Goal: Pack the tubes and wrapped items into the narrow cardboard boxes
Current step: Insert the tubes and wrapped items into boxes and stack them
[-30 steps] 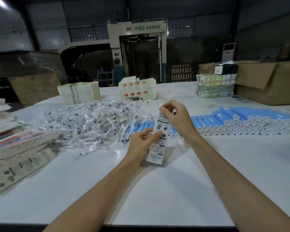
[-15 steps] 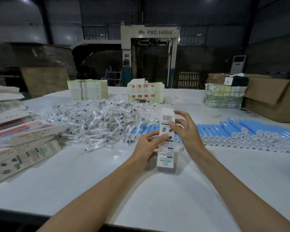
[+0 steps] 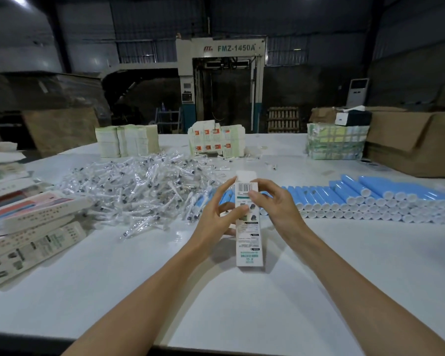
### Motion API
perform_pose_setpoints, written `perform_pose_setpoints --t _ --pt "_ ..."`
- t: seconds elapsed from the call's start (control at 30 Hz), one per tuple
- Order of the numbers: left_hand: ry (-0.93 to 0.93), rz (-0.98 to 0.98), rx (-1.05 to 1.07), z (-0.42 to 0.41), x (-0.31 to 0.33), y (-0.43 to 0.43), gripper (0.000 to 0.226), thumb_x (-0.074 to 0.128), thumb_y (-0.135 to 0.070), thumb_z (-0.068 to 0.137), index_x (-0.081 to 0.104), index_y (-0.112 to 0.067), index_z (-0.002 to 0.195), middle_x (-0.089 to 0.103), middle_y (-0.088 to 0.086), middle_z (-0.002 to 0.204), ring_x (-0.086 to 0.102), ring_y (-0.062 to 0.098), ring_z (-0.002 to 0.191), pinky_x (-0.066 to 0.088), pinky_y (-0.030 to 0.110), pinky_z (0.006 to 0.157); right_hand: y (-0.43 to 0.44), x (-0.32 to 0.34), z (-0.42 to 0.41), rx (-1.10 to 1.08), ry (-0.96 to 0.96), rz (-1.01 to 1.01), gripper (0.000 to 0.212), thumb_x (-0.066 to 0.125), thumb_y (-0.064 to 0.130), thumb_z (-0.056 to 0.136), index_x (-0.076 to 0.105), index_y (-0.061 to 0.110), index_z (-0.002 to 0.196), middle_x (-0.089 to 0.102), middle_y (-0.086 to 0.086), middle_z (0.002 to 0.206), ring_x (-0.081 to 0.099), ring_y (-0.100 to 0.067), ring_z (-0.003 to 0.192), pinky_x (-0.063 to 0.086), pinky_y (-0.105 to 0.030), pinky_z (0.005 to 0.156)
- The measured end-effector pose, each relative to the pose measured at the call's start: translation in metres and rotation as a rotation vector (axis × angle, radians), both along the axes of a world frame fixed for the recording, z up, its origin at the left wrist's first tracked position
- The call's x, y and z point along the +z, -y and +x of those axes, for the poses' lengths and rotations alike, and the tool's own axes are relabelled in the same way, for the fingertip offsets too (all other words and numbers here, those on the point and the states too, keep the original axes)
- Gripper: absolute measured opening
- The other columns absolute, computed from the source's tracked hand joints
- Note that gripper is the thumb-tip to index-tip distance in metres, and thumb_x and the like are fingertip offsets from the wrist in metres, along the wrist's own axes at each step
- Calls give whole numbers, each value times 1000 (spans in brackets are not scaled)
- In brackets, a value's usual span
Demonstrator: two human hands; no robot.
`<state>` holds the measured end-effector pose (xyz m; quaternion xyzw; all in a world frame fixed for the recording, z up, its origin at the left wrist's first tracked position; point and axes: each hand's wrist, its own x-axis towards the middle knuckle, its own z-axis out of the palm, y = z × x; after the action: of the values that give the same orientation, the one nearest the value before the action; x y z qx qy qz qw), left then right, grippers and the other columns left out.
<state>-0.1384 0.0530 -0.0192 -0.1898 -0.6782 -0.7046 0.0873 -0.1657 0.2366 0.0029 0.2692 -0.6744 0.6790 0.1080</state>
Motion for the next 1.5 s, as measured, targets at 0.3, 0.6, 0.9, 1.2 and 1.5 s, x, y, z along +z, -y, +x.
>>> perform_pose_setpoints --t 0.3,0.6,0.9,1.2,1.5 --pt "49 -93 -16 -1 1 11 62 81 -25 97 53 -41 150 79 10 119 80 33 101 65 41 73 -8 8 6 116 65 168 21 60 16 106 62 4 122 76 -3 106 71 -12 97 53 -21 86" --pt "118 -104 -94 1 5 9 65 85 -42 82 58 -56 139 80 9 120 79 32 102 64 39 74 -15 6 -8 -58 103 -13 16 57 23 108 58 20 124 77 -13 87 69 -24 73 57 -36 66" --pt "131 -100 -140 2 7 12 59 84 -41 85 60 -63 134 80 8 121 79 29 102 64 37 76 -21 9 -7 -37 -7 106 9 56 10 107 62 14 112 78 -17 84 65 -24 66 54 -32 59" --pt "112 -142 -120 4 7 14 62 80 -41 89 56 -58 143 80 7 121 79 27 101 63 34 75 -18 9 -6 -89 -66 144 8 58 14 107 65 11 104 79 -8 92 77 -24 87 63 -34 72" --pt "-15 -235 -50 7 10 7 61 78 -42 91 54 -57 146 80 1 120 79 25 106 67 48 81 -13 17 -4 69 300 -303 16 70 18 98 80 11 88 79 -18 103 75 -24 89 59 -25 72"
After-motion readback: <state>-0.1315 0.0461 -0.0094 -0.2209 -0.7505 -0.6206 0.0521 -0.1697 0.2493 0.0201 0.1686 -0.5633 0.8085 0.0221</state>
